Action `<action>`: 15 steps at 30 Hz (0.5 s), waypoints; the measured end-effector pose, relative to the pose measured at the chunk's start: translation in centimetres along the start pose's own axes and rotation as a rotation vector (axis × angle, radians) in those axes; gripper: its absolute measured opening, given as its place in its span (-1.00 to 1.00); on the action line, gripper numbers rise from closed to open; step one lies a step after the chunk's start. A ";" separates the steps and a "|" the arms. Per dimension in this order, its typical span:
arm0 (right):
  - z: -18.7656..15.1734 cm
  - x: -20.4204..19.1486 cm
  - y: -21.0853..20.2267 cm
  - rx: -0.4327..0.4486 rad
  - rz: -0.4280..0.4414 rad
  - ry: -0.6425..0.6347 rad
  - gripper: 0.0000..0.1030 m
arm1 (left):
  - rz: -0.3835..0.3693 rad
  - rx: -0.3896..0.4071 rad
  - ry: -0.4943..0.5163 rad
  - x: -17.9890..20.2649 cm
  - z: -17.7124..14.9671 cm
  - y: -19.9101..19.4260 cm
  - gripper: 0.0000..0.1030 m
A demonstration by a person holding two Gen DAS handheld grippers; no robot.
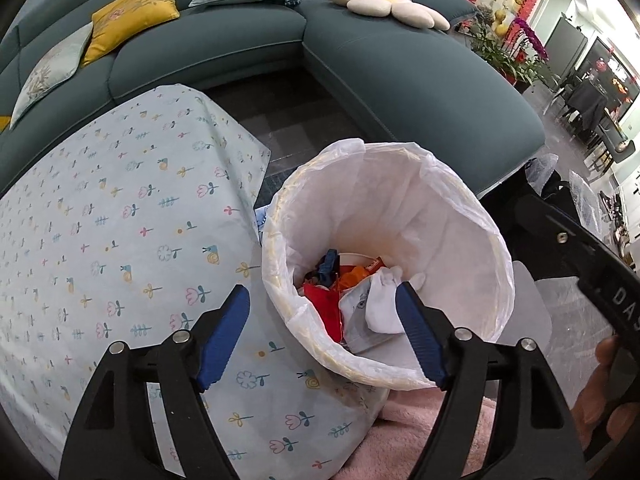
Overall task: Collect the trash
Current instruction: 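Carry the white socks over the white bin and release them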
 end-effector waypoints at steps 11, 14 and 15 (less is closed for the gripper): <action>-0.9 -0.1 0.4 -0.027 -0.003 -0.009 -0.19 | 0.005 0.004 0.009 0.5 -0.1 -0.1 0.39; -1.3 -0.6 0.4 -0.039 0.002 -0.020 -0.18 | 0.012 0.006 0.010 0.4 -0.1 -0.3 0.39; -1.4 -0.6 0.4 -0.042 0.002 -0.024 -0.17 | 0.015 0.007 0.009 0.3 -0.1 -0.3 0.39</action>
Point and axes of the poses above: each gripper's, at about its wrist camera, not at the fingertips, and y roughly the way its jaws point, x to its right, z to its top, the point moved 4 cm from there along y, roughly the way its jaws point, and after that the axes turned 3 degrees about x, right-handed, at the moved point
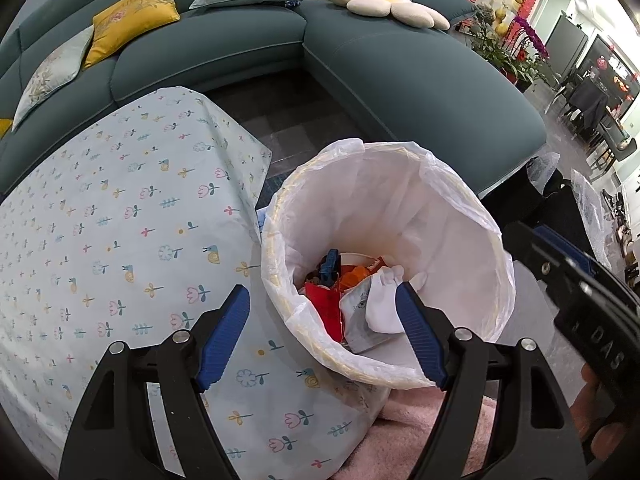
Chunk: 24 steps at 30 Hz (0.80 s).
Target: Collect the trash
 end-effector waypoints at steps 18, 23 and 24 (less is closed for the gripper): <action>-1.6 -1.2 -1.5 0.008 -0.063 -0.100 0.48 | 0.073 0.027 -0.029 -1.7 -1.3 -1.4 0.63; -1.9 -1.7 -2.0 0.011 -0.077 -0.132 0.59 | 0.099 0.038 -0.035 -2.3 -1.7 -1.9 0.71; -1.9 -1.7 -2.1 0.011 -0.078 -0.133 0.62 | 0.102 0.039 -0.036 -2.4 -1.8 -2.0 0.71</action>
Point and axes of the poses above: each gripper's, at about its wrist camera, not at the fingertips, and y roughly the way its jaws point, x to its right, z to its top, the point moved 4 cm from there along y, roughly the way its jaws point, and after that the axes turned 3 degrees about x, right-handed, at the moved point
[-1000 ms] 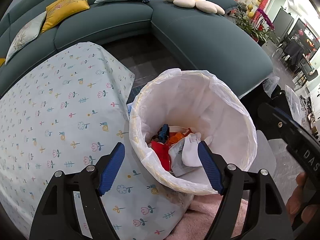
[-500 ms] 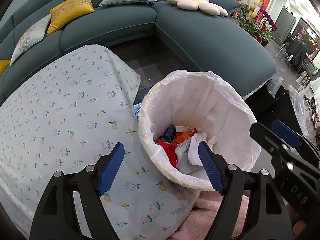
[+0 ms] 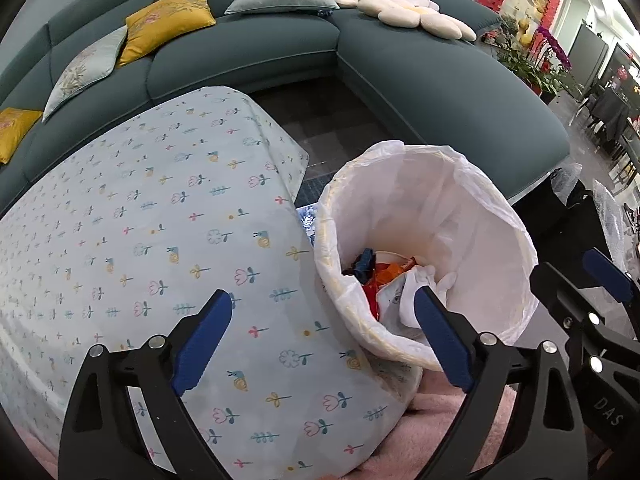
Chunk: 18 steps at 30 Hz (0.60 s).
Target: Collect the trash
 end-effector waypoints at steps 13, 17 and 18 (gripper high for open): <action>-1.4 -1.1 -0.8 0.007 0.001 -0.038 0.86 | 0.047 0.034 -0.011 -1.7 -1.3 -1.5 0.74; -2.1 -1.5 -0.7 0.002 0.002 -0.046 0.86 | 0.064 0.042 -0.026 -2.3 -1.8 -1.9 0.74; -2.3 -1.5 -0.6 -0.001 0.002 -0.047 0.86 | 0.071 0.045 -0.030 -2.6 -2.0 -2.0 0.74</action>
Point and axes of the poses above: each gripper's, at about its wrist camera, not at the fingertips, and y roughly the way its jaws point, x to its right, z to its top, the point moved 4 cm from there along y, roughly the way its jaws point, and after that the axes turned 3 degrees about x, right-handed, at the moved point
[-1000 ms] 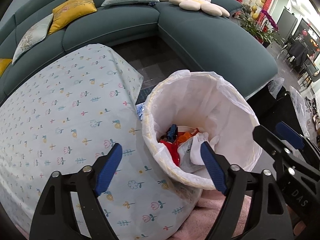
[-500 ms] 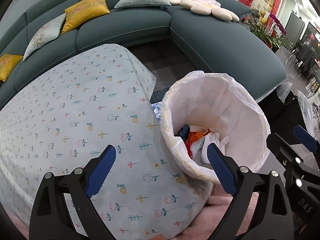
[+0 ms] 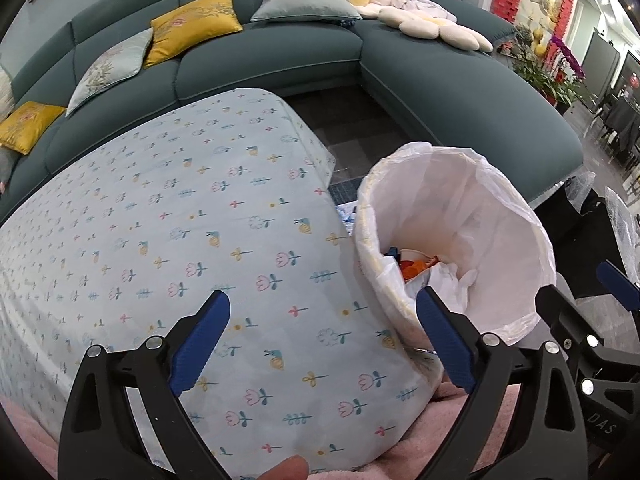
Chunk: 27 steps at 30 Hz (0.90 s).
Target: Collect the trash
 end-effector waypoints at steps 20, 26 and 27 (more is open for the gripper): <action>-1.4 0.2 1.1 -0.032 0.000 0.021 0.86 | 0.062 0.049 -0.024 -1.8 -2.4 -1.2 0.75; 0.2 0.6 0.7 -0.002 0.002 0.032 0.86 | 0.064 0.054 -0.023 -1.8 -1.7 -1.3 0.75; 0.5 0.6 0.7 0.002 0.004 0.038 0.86 | 0.063 0.054 -0.025 -1.8 -1.6 -1.3 0.75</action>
Point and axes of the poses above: each gripper's, at about its wrist camera, not at the fingertips, and y roughly the way its jaws point, x to its right, z to its top, the point moved 4 cm from there along y, roughly the way its jaws point, and after that the axes turned 3 degrees about x, right-handed, at the moved point
